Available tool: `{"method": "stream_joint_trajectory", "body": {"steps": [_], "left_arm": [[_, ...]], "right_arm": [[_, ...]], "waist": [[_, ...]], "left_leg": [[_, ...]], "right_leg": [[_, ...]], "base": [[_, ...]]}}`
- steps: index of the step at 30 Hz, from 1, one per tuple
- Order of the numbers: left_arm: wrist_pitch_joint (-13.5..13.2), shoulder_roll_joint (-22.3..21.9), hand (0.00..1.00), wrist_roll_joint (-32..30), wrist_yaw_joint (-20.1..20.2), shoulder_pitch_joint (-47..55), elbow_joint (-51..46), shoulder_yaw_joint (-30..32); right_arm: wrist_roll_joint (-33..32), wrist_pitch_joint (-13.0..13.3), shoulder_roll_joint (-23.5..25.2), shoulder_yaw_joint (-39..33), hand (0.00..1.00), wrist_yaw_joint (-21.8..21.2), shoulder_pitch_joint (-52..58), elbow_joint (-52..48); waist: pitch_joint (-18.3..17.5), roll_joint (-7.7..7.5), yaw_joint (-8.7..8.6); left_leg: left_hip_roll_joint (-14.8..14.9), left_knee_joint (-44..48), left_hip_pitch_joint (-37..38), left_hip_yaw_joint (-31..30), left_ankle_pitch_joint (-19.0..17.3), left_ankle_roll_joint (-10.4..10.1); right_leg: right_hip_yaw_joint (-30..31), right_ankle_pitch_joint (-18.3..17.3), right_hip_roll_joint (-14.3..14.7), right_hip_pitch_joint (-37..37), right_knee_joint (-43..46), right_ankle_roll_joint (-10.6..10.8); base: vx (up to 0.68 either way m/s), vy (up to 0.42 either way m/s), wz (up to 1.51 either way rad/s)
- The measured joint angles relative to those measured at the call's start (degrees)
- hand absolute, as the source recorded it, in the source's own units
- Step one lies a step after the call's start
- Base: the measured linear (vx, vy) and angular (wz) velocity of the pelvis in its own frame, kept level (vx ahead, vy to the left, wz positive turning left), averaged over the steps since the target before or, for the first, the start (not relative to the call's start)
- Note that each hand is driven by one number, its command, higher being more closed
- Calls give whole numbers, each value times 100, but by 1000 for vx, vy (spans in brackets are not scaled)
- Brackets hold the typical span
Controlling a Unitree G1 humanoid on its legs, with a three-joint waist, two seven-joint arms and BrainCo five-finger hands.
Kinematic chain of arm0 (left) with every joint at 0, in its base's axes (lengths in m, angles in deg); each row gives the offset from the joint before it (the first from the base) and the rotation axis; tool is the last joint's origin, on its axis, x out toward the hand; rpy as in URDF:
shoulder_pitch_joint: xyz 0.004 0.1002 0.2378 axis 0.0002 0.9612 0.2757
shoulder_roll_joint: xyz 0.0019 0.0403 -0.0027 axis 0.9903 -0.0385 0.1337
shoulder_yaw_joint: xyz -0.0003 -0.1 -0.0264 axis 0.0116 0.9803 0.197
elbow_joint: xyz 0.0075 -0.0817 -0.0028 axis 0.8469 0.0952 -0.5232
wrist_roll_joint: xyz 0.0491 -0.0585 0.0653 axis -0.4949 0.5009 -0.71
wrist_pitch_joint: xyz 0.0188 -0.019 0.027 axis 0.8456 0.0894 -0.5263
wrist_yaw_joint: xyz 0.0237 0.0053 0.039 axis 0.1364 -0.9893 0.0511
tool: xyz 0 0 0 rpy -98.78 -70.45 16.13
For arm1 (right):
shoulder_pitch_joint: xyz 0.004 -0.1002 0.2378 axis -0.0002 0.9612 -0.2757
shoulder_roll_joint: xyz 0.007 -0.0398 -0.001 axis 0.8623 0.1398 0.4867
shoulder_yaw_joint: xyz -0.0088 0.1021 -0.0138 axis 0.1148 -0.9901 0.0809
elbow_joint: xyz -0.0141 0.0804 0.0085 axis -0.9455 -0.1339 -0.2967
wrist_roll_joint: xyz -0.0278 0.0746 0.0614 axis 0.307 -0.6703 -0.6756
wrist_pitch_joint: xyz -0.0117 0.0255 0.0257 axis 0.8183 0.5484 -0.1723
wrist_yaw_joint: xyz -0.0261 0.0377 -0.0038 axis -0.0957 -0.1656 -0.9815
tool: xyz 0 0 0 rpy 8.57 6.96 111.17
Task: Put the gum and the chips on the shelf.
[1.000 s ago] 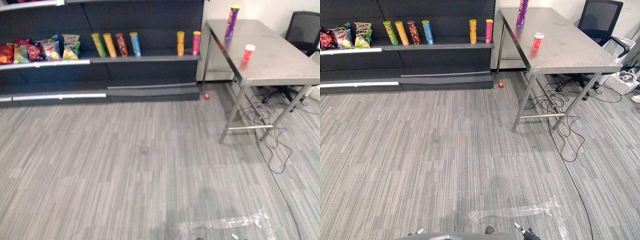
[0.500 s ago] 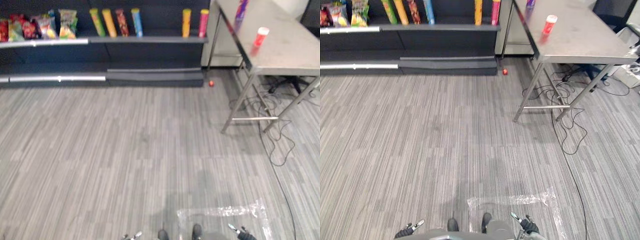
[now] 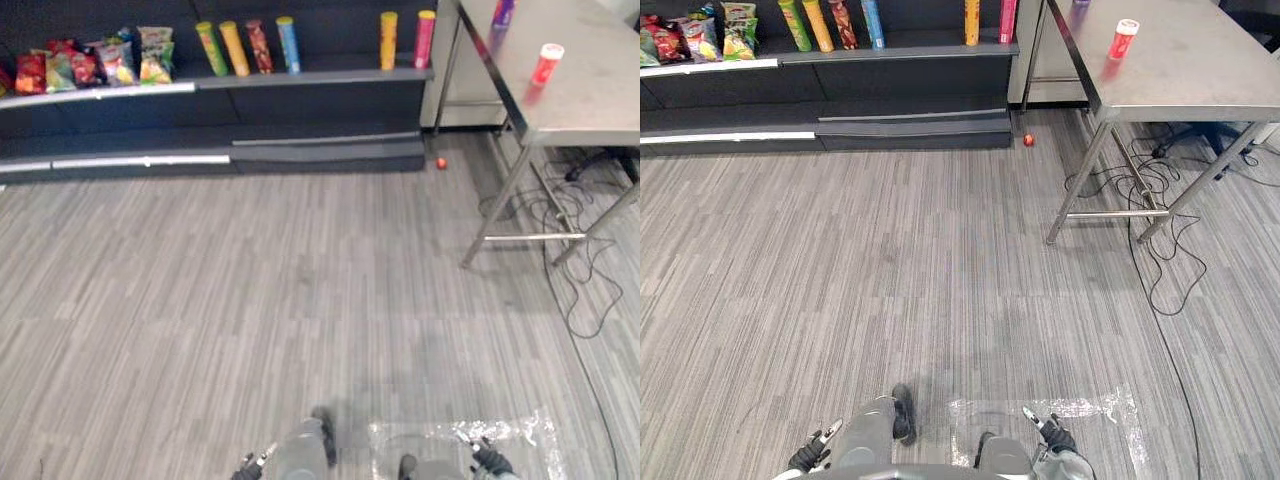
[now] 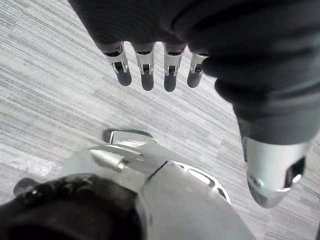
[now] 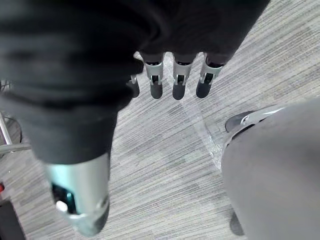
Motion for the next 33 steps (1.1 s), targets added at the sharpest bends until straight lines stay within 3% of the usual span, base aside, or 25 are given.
{"method": "stream_joint_trajectory", "body": {"steps": [2, 3, 4, 5, 6, 8, 11, 12, 14, 15, 16, 17, 18, 19, 21, 23, 25, 28, 29, 30, 31, 32, 33], "left_arm": [[-2, -79, 0, 18, -7, 8, -3, 141], [-2, -88, 0, 28, -1, 3, -2, 184], [-7, -48, 0, 26, 4, 19, -2, 214], [-53, 27, 0, 26, -6, 7, -3, 206], [-84, 27, 0, 26, -5, 4, -7, 195], [-115, 57, 0, 21, -24, -15, 10, 110], [-123, 134, 0, -39, -58, -44, 132, -119], [-118, 144, 0, -80, -64, -47, 172, -144], [-111, 243, 0, -202, -73, -13, 167, -423], [-115, 265, 0, -258, -74, -13, 160, -500], [-111, 346, 0, -316, -66, -14, 152, -588], [-102, 351, 0, -320, -65, -9, 155, -592], [-103, 339, 0, -320, -64, 5, 161, -614], [-106, 323, 0, -321, -52, 12, 179, -741], [-113, 294, 0, -323, -24, 12, 197, -748], [-112, 278, 0, -325, 19, 8, 223, -664], [-103, 196, 0, -327, 37, -5, 234, -371], [-99, 61, 0, -329, 35, 8, 237, 9], [-91, -11, 0, -328, 33, 1, 242, 177], [-84, -93, 0, -327, 36, 2, 247, 233], [-77, -171, 0, -327, 44, -41, 248, 354], [-108, -311, 0, -325, 84, -130, 226, 385], [-124, -340, 0, -325, 108, -137, 215, 417]], "right_arm": [[4, 3, 1, 167, 0, 9, -18, -70], [6, 3, 46, 204, 0, 12, -45, -69], [15, 7, 66, 185, 0, 13, -60, -55], [49, 6, 127, 115, 0, -14, -138, 48], [61, 4, 130, 107, 0, -11, -177, 65], [75, 6, 155, 122, 0, -10, -232, 74], [129, 3, 172, 81, 0, -14, -234, 136], [130, 7, 173, 5, 0, -14, -232, 127], [138, -1, 150, -65, 0, -10, -173, 118], [167, 0, 138, -51, 0, -11, -137, 111], [197, 5, 143, -30, 0, -10, -140, 84], [220, 6, 107, 44, 0, -12, -171, 32], [217, 6, 79, 140, 0, -11, -179, 6], [215, 21, 11, 297, 0, -9, -180, -79], [210, 139, 5, 415, 0, -26, -203, -181], [169, 173, 29, 425, 0, -68, -261, -180], [171, 179, 31, 421, 0, -126, -261, -166], [156, 180, 32, 356, 0, -139, -236, -198], [143, 180, 35, 343, 0, -138, -212, -219], [124, 184, 35, 338, 0, -144, -212, -272], [126, 206, -5, 333, 0, -151, -211, -345], [131, 218, 2, 267, 0, -151, -213, -385], [131, 219, 1, 248, 0, -155, -213, -389]], "waist": [[18, 68, 19], [24, 89, 26], [17, 44, 45], [-6, -82, 42], [-10, -83, 40], [-36, -108, 55], [-167, -134, 39], [-171, -130, 30], [-225, -134, -11], [-222, -127, -37], [-186, -165, -70], [-167, -185, -108], [-152, -156, -118], [-122, -71, -148], [-122, -16, -194], [-122, -14, -255], [-123, -12, -280], [-94, 25, -296], [-88, 9, -287], [-58, 100, -294], [-98, 235, -295], [-99, 307, -262], [-106, 330, -257]], "left_leg": [[126, -584, -2, -44, 225, -65], [151, -564, 5, 39, 703, -52], [52, -443, 31, 119, 733, 95], [-61, -31, -113, 219, 262, 185], [-67, 193, -195, 224, 65, 225], [-213, 626, -184, 392, -337, 382], [-488, 490, 35, 451, -464, 591], [-553, 330, 229, 454, -473, 606], [-722, -104, 837, 459, -558, 708], [-759, -232, 1026, 456, -649, 772], [-884, -370, 1350, 439, -785, 838], [-960, -535, 1731, 417, -848, 860], [-977, -666, 1965, 426, -850, 861], [-965, -907, 2375, 435, -850, 860], [-918, -1168, 2757, 439, -870, 830], [-850, -1246, 2912, 393, -987, 725], [-756, -1224, 3026, 275, -1192, 503], [-606, -1216, 3299, 178, -1484, 186], [-484, -1238, 3510, 102, -1669, 20], [-369, -1227, 3602, 55, -1739, 20], [-231, -1172, 3649, -31, -1725, -9], [-38, -991, 3646, -153, -1475, -87], [33, -868, 3613, -214, -1371, -108]], "right_leg": [[157, -131, -57, 113, -55, 209], [268, -242, -162, 232, -77, 368], [331, -298, -297, 284, -122, 385], [415, -229, -398, 375, -280, 254], [520, -35, -378, 386, -265, 229], [716, 451, -592, 425, -282, 436], [941, 993, -804, 204, 123, 663], [1055, 1201, -815, 26, 593, 637], [1096, 2188, -851, -624, 2165, 598], [1060, 2480, -873, -760, 2583, 624], [1017, 2449, -949, -1143, 3561, 615], [821, 1942, -957, -1483, 4406, 533], [631, 1674, -945, -1603, 4642, 478], [164, 1154, -886, -1802, 4763, 275], [-381, 763, -693, -2104, 4189, 114], [-670, 765, -442, -2318, 2938, 102], [-639, 1238, -149, -2281, 559, 201], [-542, 1842, -109, -2220, -960, 303], [-465, 2197, -74, -2163, -904, 310], [-479, 2340, 1, -2172, -660, 281], [-565, 2315, 75, -2295, -211, 235], [-678, 1938, 163, -2397, 310, -207], [-717, 1799, 200, -2386, 427, -245]], "base": [[347, 400, -40], [389, 448, -39], [435, 403, -27], [386, 255, -15], [496, 277, -19], [456, 313, -18], [445, 309, -14], [280, 172, -22], [316, 204, -6], [383, 230, 13], [334, 157, 11], [340, 109, 7], [317, 72, -1], [308, 72, -4], [261, 16, 7], [243, -75, 23], [335, -171, 21], [514, -237, 18], [507, -264, 26], [526, -288, 31], [523, -309, 32], [513, -324, 27], [513, -350, 19]]}}
